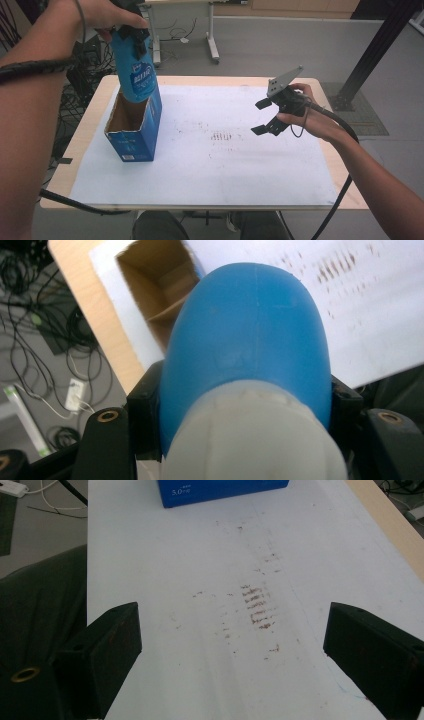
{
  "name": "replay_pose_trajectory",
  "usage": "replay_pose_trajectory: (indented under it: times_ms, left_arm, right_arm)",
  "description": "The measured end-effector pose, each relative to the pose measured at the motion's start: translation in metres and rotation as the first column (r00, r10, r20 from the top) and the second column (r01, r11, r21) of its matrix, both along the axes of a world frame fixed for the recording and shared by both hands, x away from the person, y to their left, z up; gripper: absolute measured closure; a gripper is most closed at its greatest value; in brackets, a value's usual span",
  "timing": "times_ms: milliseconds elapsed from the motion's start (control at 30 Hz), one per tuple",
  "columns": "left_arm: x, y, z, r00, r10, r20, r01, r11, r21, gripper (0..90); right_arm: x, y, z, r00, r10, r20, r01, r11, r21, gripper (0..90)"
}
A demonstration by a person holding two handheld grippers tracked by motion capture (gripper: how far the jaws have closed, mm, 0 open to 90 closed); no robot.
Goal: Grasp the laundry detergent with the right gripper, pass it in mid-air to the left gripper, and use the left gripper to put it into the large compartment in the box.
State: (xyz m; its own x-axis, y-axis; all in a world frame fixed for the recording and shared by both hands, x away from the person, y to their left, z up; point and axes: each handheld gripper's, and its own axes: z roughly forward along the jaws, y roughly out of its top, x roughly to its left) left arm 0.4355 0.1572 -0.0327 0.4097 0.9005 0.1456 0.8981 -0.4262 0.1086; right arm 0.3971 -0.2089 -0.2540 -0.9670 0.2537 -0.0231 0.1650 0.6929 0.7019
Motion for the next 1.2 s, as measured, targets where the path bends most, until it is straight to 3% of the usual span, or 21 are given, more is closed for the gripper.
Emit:
replay_pose_trajectory:
  times_ms: [133,233,467,600,900,1033,1200]
  left_arm:
    - [0.003,0.012,0.005,0.9941,0.107,0.014,-0.107,0.9942,-0.010,37.4]
    - [0.005,0.019,0.007,0.9851,0.171,0.017,-0.171,0.9852,-0.015,37.4]
    - [0.005,0.037,0.009,0.9581,0.286,0.019,-0.284,0.9573,-0.052,37.4]
    - [0.005,0.046,0.010,0.9367,0.349,0.021,-0.348,0.9354,-0.065,37.4]
    - [0.005,0.064,0.008,0.9004,0.434,0.027,-0.430,0.8974,-0.099,37.4]
    - [0.005,0.069,0.004,0.8912,0.453,0.030,-0.448,0.8887,-0.096,37.4]
    - [0.006,0.073,-0.003,0.8856,0.464,0.023,-0.459,0.8820,-0.106,37.4]
  right_arm:
    - [-0.001,-0.001,0.001,1.0000,-0.001,0.003,0.001,1.000,-0.005,8.5]
    - [-0.001,-0.001,0.001,1.0000,-0.002,0.003,0.002,1.000,-0.011,8.5]
    - [0.000,-0.003,-0.001,1.0000,-0.007,0.002,0.007,1.000,-0.007,8.5]
    - [0.001,-0.003,-0.002,1.0000,-0.009,0.002,0.009,1.000,-0.008,8.5]
    - [0.000,-0.001,0.000,1.0000,-0.006,0.007,0.006,1.000,-0.008,8.5]
    - [0.001,-0.001,0.000,0.9999,-0.006,0.009,0.006,1.000,-0.010,8.5]
    - [0.001,-0.002,0.000,0.9999,-0.006,0.010,0.006,1.000,-0.012,8.5]
